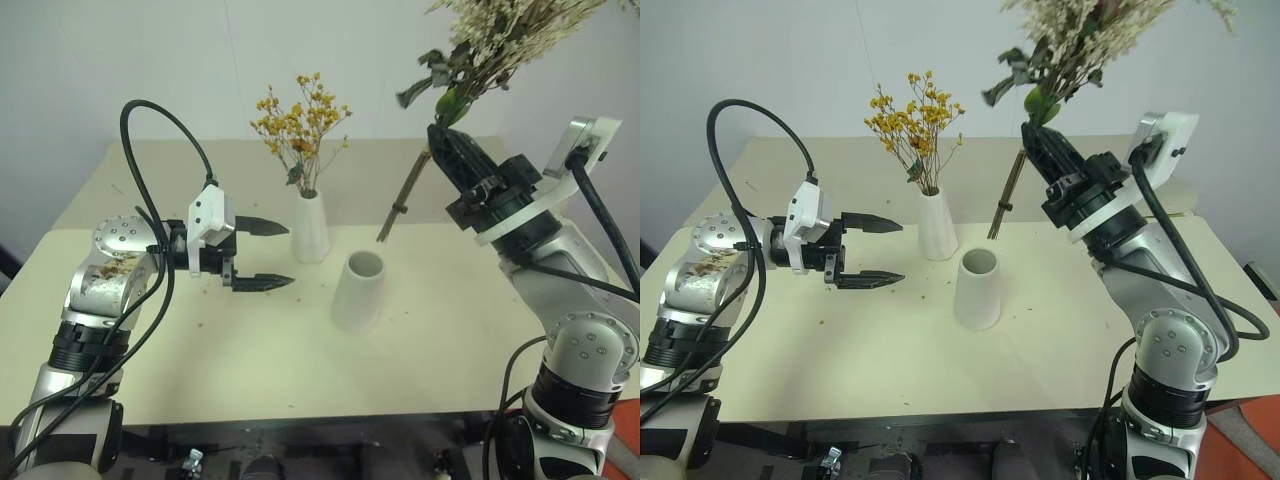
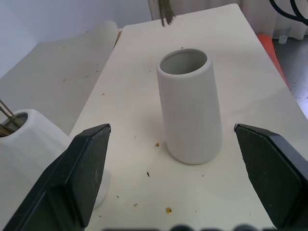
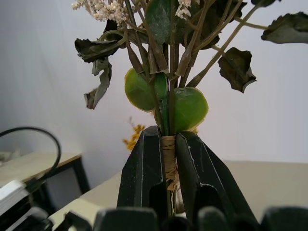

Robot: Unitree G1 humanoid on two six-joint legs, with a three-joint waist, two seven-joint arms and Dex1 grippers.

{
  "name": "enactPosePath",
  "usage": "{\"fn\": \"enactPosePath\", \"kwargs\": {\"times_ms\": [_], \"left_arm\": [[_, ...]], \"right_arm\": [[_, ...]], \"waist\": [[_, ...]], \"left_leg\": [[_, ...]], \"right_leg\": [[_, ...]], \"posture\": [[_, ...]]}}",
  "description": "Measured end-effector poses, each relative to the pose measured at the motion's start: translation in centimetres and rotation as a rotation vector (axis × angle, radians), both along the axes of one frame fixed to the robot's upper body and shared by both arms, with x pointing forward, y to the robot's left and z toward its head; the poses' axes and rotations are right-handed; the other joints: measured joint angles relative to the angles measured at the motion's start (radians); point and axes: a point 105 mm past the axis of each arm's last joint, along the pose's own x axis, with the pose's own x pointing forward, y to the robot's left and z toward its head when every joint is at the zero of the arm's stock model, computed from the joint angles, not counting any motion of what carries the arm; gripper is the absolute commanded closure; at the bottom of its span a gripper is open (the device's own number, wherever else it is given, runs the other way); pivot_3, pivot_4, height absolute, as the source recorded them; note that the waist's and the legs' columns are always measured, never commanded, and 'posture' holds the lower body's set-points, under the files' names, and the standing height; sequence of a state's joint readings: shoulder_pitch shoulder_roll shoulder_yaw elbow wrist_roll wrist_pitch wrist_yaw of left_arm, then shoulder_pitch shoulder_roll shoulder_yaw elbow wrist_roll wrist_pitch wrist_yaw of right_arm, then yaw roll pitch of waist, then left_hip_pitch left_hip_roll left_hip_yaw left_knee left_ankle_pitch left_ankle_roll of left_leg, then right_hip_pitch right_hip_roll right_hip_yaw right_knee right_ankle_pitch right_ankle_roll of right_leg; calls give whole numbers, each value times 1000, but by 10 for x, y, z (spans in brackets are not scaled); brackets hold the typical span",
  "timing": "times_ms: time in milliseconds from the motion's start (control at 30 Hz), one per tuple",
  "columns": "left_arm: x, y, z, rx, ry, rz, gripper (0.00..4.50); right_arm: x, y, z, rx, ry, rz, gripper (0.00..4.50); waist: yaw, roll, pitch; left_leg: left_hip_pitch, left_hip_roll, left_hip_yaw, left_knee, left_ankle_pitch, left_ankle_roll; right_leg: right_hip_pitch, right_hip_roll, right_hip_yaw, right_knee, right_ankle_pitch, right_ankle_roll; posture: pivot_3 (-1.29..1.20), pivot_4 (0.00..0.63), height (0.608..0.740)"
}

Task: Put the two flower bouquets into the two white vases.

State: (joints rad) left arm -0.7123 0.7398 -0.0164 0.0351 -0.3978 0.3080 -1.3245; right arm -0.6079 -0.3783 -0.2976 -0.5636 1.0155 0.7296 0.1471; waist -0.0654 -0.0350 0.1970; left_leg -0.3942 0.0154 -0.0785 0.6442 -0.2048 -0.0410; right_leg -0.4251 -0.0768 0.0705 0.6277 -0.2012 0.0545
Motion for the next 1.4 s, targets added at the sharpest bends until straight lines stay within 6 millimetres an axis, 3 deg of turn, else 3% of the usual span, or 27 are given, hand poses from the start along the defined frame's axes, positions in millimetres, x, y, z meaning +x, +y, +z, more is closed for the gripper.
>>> {"fn": "enactPosePath", "kwargs": {"times_ms": [300, 700, 1100, 1400], "left_arm": [[0, 0, 0, 0, -2, 0, 0], [1, 1, -1, -4, -16, 15, 0], [1, 2, -3, -5, -16, 20, 0], [1, 2, -3, -5, -28, 15, 0]], "right_arm": [[2, 16, -29, -55, 80, 49, 4296], [6, 17, -55, -75, 37, 10, 4296], [-8, 22, -65, -79, -21, 113, 98], [-8, 27, -89, -203, 14, 103, 17]], "waist": [[0, 0, 0], [1, 0, 0], [3, 0, 0], [3, 0, 0]], "left_leg": [[0, 0, 0, 0, 0, 0], [0, 0, 0, 0, 0, 0], [0, 0, 0, 0, 0, 0], [0, 0, 0, 0, 0, 0]], "right_leg": [[0, 0, 0, 0, 0, 0], [0, 0, 0, 0, -4, 6], [0, 0, 0, 0, -4, 7], [0, 0, 0, 0, -4, 7]], "posture": [[0, 150, 740], [0, 150, 740], [0, 150, 740], [0, 150, 740]]}}
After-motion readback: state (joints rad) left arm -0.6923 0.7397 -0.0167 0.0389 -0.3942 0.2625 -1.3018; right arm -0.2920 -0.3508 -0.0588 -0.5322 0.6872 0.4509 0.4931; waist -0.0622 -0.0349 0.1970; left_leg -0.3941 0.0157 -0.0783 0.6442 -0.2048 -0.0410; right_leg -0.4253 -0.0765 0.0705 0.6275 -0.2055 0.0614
